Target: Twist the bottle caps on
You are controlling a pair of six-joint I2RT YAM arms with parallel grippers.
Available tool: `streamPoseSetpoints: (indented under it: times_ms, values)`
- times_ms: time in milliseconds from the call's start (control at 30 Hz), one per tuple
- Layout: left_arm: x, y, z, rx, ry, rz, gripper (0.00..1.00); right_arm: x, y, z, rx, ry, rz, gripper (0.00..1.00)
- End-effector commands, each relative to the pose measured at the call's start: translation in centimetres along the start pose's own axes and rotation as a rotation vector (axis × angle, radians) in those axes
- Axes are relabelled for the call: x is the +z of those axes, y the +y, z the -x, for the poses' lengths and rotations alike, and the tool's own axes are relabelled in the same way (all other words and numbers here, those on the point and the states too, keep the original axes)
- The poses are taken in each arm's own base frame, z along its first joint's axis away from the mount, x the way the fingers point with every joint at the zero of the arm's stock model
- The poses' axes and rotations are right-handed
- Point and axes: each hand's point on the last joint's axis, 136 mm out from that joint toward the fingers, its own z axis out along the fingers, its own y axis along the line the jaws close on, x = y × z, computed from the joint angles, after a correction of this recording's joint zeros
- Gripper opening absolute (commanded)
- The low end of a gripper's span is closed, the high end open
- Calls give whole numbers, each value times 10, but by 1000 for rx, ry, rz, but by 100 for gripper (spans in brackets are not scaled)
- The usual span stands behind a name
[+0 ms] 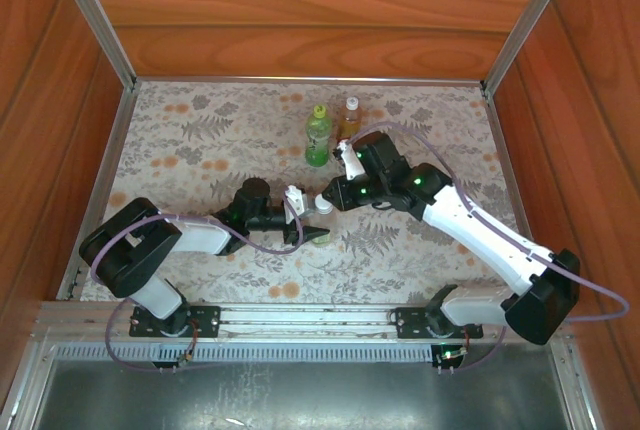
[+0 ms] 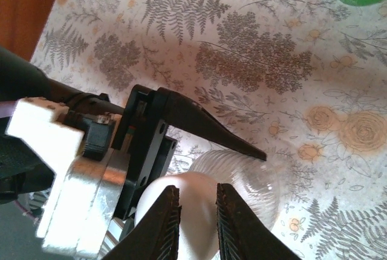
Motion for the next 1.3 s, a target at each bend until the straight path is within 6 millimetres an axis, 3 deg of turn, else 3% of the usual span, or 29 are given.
streamPoseSetpoints:
  times_ms: [0, 167, 333, 433, 600, 800, 967, 1267]
  values:
    - [1, -7, -20, -26, 68, -20, 67, 4, -31, -36, 50, 137, -129, 26]
    - [2, -7, -21, -28, 71, -25, 67, -2, -28, -36, 44, 113, -112, 28]
    - [3, -7, -22, -33, 74, -28, 67, -3, -9, -27, 29, 83, -14, 29]
    - [3, -6, -22, -31, 73, -24, 67, -7, 1, -21, 9, 64, 35, 35]
    - [3, -6, -23, -36, 76, -27, 67, -3, 4, -27, 9, 73, 70, 44]
    - [2, -7, -23, -34, 75, -24, 67, 6, -16, -46, 32, 131, -14, 32]
    - [2, -7, -23, -35, 76, -25, 67, 5, -30, -62, 33, 179, -73, 30]
    - [1, -8, -20, -31, 68, -26, 67, 1, -41, -63, 63, 166, -143, 26]
